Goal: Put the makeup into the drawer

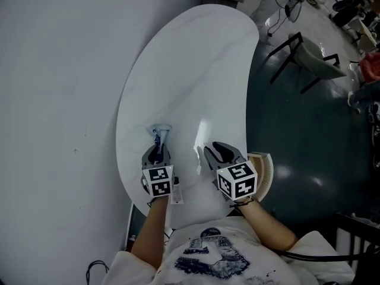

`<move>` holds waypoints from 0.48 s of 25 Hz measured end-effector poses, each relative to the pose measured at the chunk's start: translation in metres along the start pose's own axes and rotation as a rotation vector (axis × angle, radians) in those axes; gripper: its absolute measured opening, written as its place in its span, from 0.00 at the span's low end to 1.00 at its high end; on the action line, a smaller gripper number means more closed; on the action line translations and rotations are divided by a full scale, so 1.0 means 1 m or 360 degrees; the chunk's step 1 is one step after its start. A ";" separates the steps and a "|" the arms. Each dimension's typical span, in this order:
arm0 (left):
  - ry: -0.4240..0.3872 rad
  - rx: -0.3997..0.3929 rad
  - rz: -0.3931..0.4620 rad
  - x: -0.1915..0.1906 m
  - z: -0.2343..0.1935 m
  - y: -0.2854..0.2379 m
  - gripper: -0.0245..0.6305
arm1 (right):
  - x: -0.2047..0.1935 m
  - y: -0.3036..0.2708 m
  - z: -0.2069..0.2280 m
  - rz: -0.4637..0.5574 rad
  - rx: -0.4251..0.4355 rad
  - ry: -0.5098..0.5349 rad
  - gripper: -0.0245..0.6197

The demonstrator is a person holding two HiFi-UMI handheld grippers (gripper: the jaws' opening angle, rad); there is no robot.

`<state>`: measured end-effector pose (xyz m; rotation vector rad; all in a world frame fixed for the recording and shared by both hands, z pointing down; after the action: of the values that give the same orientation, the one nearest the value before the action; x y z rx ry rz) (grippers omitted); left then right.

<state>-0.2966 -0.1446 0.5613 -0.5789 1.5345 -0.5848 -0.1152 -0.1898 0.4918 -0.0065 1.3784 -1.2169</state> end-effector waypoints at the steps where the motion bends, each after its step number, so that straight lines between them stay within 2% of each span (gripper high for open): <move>1: -0.0014 -0.0013 0.0016 0.004 0.001 0.004 0.20 | -0.001 0.003 -0.002 0.0010 -0.0010 -0.0008 0.24; 12: -0.0180 -0.0211 0.0136 0.024 0.010 0.058 0.20 | -0.014 0.047 -0.041 0.0153 -0.0163 -0.0116 0.24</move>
<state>-0.2880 -0.1184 0.5040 -0.6337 1.4906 -0.3809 -0.1117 -0.1340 0.4607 -0.0557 1.3607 -1.0557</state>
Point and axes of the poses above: the fingertips, and each gripper's own axes: y backward along the fingers, z to its right, x out of its top, the point moved 3 cm from there along y, backward along the fingers, and after that the axes turned 3 degrees about -x, right-handed, at the moved point
